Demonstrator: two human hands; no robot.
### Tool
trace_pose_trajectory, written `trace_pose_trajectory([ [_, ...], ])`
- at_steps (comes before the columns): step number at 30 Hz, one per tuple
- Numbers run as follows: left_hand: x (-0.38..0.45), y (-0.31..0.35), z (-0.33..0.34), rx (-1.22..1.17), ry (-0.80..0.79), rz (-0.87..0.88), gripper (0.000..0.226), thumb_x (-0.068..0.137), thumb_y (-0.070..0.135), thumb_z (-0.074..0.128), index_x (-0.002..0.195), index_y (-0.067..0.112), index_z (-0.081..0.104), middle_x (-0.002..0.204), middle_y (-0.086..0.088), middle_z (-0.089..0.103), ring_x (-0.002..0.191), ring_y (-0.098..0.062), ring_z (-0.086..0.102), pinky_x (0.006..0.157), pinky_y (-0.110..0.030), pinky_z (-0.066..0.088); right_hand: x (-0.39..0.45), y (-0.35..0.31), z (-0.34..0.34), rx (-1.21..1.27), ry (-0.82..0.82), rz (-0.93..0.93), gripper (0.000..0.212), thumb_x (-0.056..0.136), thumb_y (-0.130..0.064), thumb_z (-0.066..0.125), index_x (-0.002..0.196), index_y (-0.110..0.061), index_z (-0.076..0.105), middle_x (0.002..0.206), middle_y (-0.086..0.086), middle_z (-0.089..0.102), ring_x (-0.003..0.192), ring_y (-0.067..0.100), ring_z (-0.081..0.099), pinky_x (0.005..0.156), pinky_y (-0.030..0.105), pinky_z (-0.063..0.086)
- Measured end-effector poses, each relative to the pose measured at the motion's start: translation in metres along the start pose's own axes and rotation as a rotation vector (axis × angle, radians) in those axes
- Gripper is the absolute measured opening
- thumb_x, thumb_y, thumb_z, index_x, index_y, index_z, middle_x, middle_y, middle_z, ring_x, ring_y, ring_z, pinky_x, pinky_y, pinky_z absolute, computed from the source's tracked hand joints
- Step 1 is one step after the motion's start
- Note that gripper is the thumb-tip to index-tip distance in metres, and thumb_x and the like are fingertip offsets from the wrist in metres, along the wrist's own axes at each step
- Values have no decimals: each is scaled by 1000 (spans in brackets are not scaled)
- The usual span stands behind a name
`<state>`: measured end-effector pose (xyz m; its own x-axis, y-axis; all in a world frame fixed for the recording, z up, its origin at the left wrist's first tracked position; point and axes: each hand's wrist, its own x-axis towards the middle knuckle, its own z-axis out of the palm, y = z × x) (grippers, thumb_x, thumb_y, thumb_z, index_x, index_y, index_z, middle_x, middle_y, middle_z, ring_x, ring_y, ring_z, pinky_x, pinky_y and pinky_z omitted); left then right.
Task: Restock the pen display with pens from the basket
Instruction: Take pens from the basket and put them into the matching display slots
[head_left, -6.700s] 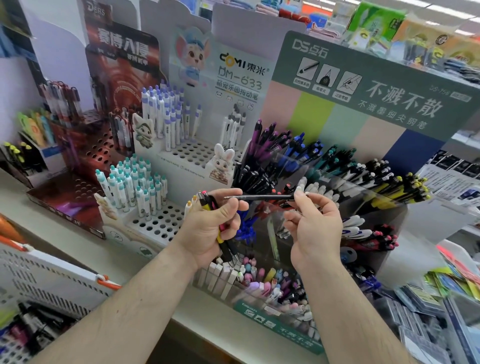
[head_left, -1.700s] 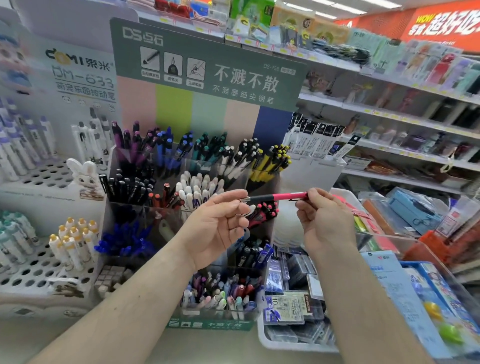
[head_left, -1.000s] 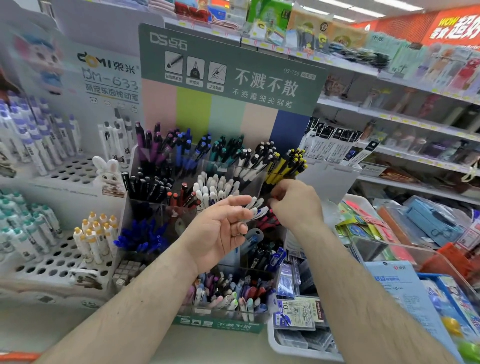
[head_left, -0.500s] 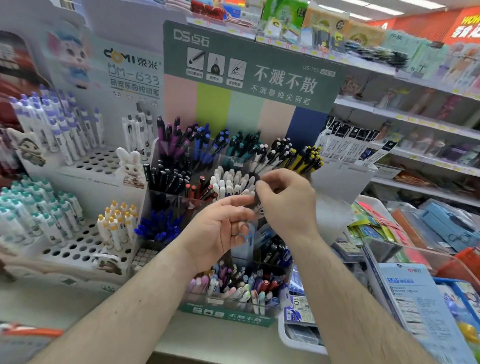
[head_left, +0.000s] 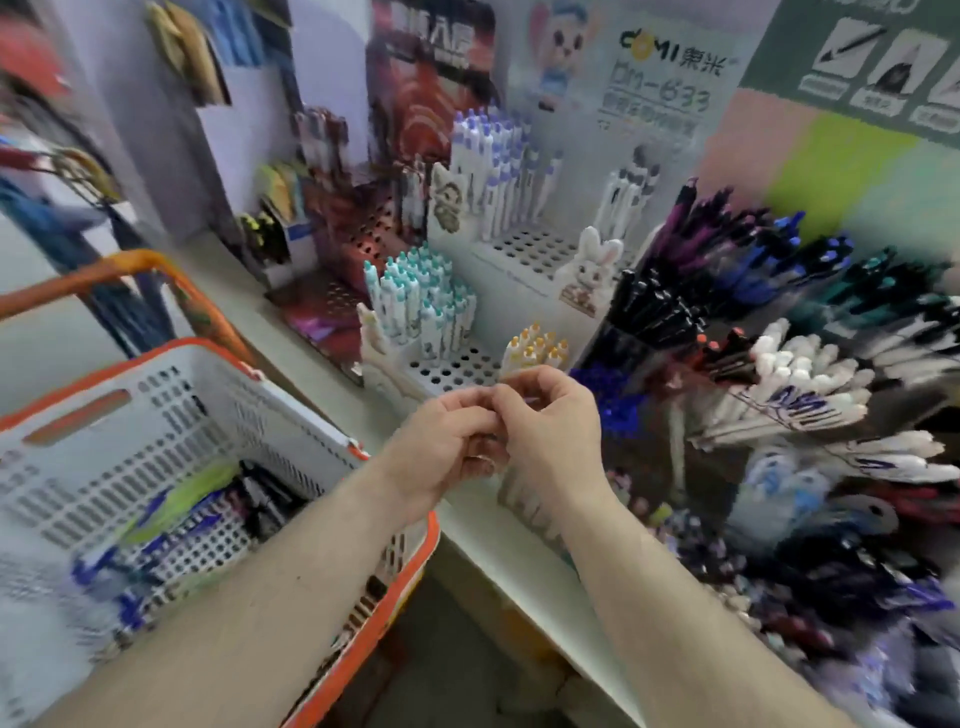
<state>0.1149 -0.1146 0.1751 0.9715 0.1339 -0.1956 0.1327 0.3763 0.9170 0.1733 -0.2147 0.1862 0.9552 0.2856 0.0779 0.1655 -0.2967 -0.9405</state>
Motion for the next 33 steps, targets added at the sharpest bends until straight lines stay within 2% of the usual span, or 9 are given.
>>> trace_pose_trajectory([
  [4,-32,-13,-44,38,205,-22,40,92,0,47,82,24,77,69,-1,60,56,-9,53,52,-22,35,-10,8,55,20,-199,17,20,81,-10,69,66,-24,66,59,-8,66,58,9,60,59,28,50],
  [8,-63,-31,-84,55,412,-80,22,94,5,52,103,14,69,78,1,69,61,-9,58,56,-22,41,-23,16,94,-56,-367,-9,21,82,-11,69,67,-26,65,61,-10,65,61,8,60,62,29,50],
  [10,-78,-41,-103,58,515,-137,19,95,9,53,107,15,67,87,-1,73,65,-11,61,61,-25,43,-28,19,110,-91,-440,-7,15,83,-15,69,71,-24,68,65,-9,66,66,10,62,66,33,53],
  [14,-105,-61,-138,150,725,-273,16,95,12,55,106,17,66,87,2,75,73,-12,66,65,-27,47,-34,22,137,-188,-554,-1,12,86,-20,66,76,-26,68,67,-8,66,67,15,63,72,39,55],
  [18,-116,-97,-171,422,717,-469,16,92,15,59,105,22,63,104,4,67,96,-15,63,82,-31,52,-39,24,153,-354,-661,-100,13,89,-19,61,91,-20,74,88,-9,69,87,11,61,83,30,49],
  [21,-111,-123,-192,571,661,-587,16,94,16,56,108,22,60,112,2,59,106,-17,56,95,-33,48,-38,32,166,-454,-670,-193,14,90,-20,61,94,-21,74,104,-5,68,107,15,57,96,34,45],
  [25,-93,-146,-223,638,680,-683,12,94,17,55,105,17,57,99,-1,60,91,-19,59,83,-32,50,-29,38,195,-597,-673,-313,20,89,-20,61,107,-19,72,125,2,60,124,21,44,107,35,32],
  [29,-74,-154,-266,913,689,-768,26,90,25,55,113,12,60,106,-9,62,99,-27,63,79,-35,53,-11,34,230,-799,-692,-416,43,90,-25,61,133,-21,59,146,9,42,139,26,27,111,31,15],
  [33,-55,-164,-303,1033,747,-785,34,89,30,58,118,12,59,98,-3,56,89,-23,57,73,-33,53,10,39,251,-935,-621,-395,61,90,-39,60,145,-19,43,154,14,32,144,32,23,118,43,16],
])
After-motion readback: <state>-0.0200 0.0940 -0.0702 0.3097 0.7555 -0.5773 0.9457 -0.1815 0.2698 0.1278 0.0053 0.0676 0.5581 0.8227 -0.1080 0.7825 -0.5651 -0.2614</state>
